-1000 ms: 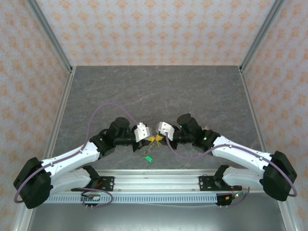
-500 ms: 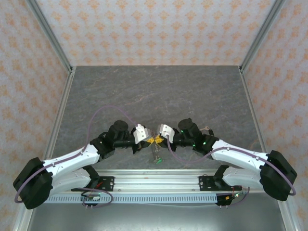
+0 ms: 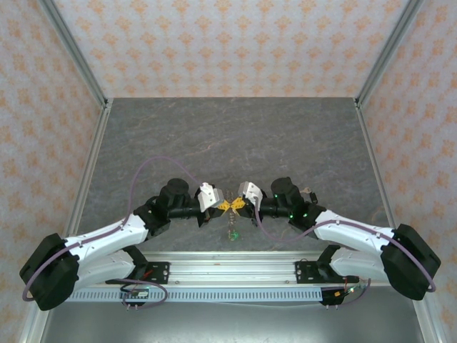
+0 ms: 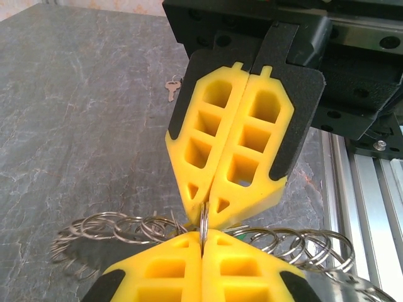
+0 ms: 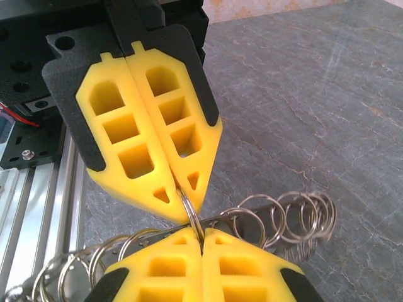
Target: Put the keys on the keyring
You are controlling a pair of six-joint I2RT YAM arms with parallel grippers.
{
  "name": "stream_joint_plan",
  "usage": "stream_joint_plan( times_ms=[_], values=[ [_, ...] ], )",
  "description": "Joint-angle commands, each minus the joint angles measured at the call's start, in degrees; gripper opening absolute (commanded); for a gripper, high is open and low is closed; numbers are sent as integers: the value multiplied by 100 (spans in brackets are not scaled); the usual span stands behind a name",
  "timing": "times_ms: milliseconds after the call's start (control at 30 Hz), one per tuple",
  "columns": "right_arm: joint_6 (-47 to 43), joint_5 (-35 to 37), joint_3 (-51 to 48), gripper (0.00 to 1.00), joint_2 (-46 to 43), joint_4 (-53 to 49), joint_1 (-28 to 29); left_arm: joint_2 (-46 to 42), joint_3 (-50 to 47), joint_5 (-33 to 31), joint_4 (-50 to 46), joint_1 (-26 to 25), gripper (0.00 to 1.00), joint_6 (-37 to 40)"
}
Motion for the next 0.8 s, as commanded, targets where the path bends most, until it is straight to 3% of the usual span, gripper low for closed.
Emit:
stream_joint_plan(
  times_ms=[0, 100, 367, 767],
  values=[
    [-152, -76, 159, 0, -139, -167, -36, 80, 278, 104, 24, -14, 4, 108],
    [-382, -116, 366, 0, -150, -553, -35, 151, 400, 57, -170, -12, 13, 220],
    [-806, -253, 711, 0, -90, -1090, -29, 311, 688, 9, -714, -14, 20, 554],
    [-1045, -309, 1016, 0, 50, -1307, -30, 500, 866, 186, -1135, -15, 22, 815]
  ],
)
